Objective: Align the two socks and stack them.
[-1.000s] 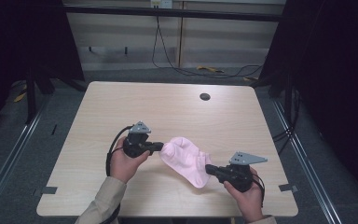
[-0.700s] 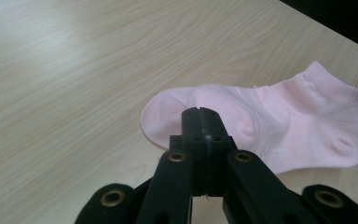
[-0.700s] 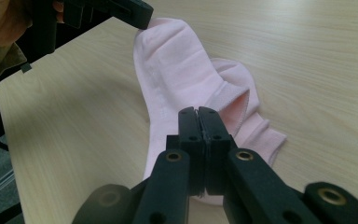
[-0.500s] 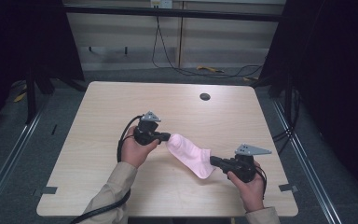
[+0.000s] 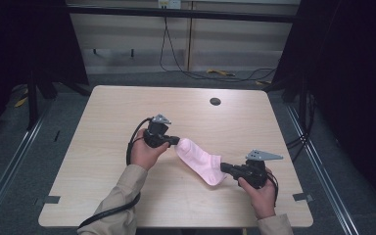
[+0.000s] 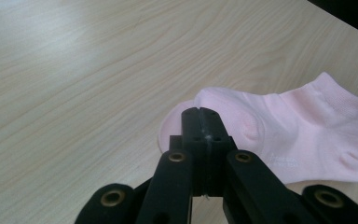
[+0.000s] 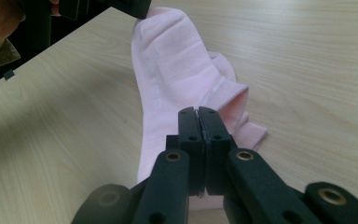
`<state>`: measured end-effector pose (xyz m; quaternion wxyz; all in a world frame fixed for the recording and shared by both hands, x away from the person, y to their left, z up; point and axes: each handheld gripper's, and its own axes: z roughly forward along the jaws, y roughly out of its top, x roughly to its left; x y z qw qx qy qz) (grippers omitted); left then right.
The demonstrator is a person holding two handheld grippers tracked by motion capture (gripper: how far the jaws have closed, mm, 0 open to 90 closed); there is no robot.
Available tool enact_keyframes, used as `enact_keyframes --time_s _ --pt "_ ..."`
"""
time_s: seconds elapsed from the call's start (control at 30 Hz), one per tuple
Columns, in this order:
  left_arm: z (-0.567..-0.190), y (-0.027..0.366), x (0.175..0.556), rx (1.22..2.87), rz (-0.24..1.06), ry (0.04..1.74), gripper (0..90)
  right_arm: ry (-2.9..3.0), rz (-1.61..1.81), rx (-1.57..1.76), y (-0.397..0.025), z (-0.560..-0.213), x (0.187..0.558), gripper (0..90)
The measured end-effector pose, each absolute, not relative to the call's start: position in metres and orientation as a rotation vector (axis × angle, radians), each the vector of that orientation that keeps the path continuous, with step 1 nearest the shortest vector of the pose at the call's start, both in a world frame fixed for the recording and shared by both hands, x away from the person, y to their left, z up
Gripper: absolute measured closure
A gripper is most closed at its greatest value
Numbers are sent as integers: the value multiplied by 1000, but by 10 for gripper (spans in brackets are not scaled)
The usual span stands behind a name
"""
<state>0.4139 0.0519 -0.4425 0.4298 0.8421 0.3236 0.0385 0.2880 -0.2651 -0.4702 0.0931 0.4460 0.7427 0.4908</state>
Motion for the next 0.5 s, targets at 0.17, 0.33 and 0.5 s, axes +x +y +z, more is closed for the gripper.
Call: enact_keyframes --time_s 0.17,0.33,0.5 --pt "-448 51 418 2100 83 818 900 2209 1440 1334 -264 -474 291 887" --pt "-452 50 421 2110 87 825 900 2220 1436 1343 -264 -477 294 887" --pt "-453 45 423 2113 77 810 900 2221 1421 1355 -265 -478 295 887"
